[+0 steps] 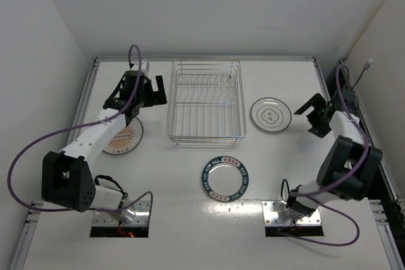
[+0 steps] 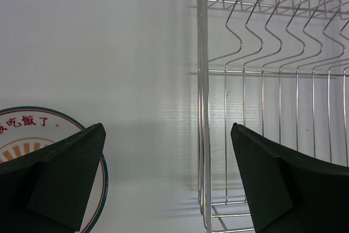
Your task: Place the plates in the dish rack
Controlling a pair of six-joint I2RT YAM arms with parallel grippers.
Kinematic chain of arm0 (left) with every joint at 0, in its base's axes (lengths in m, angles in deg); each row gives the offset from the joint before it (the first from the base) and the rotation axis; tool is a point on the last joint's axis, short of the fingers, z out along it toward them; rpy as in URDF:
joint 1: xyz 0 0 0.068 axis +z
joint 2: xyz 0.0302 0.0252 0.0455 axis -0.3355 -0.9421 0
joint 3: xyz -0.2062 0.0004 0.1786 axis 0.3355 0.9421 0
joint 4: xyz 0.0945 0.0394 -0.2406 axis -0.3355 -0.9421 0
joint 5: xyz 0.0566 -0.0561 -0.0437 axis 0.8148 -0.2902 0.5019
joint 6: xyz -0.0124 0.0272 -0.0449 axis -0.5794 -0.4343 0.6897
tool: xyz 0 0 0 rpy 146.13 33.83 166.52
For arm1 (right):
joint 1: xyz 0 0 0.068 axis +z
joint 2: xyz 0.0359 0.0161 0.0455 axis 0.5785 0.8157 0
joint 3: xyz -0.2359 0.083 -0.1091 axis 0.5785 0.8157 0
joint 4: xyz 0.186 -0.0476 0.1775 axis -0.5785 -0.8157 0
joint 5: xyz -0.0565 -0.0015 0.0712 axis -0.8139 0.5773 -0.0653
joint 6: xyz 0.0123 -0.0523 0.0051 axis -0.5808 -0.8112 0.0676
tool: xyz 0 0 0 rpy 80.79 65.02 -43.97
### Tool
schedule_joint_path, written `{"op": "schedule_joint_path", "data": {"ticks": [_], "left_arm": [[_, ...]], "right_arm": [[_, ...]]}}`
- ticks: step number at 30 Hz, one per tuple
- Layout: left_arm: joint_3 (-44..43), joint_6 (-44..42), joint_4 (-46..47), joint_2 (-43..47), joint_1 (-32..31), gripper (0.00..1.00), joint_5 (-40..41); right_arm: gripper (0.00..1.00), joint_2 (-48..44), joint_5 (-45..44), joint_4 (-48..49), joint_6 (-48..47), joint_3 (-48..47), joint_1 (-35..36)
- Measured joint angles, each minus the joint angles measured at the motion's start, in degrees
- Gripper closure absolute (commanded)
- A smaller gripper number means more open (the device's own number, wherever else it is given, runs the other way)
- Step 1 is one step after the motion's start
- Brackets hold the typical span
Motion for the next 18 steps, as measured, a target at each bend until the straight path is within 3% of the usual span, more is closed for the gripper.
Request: {"op": "schedule_joint_path", "data": {"ticks": [6, 8, 11, 18], "left_arm": [[0.0, 0.4, -0.3, -1.0, 0.0, 0.0, -0.1], [0.0, 0.5, -0.3, -1.4, 0.0, 0.0, -0.1], [0.0, 0.5, -0.3, -2.0, 0.0, 0.0, -0.3], [0.0, 0.6, -0.6, -3.2, 0.0, 0.0, -0.9]], "right_arm": [[0.19, 12.0, 18.7, 12.7, 7.3, 12.9, -5.0], [0.21, 12.2, 21.1, 15.9, 8.5, 13.7, -5.0], [0.4, 14.3, 23.4, 19.8, 9.0, 13.7, -4.6], [0.55, 20.0, 27.0, 22.6, 10.5, 11.1, -3.9]]}}
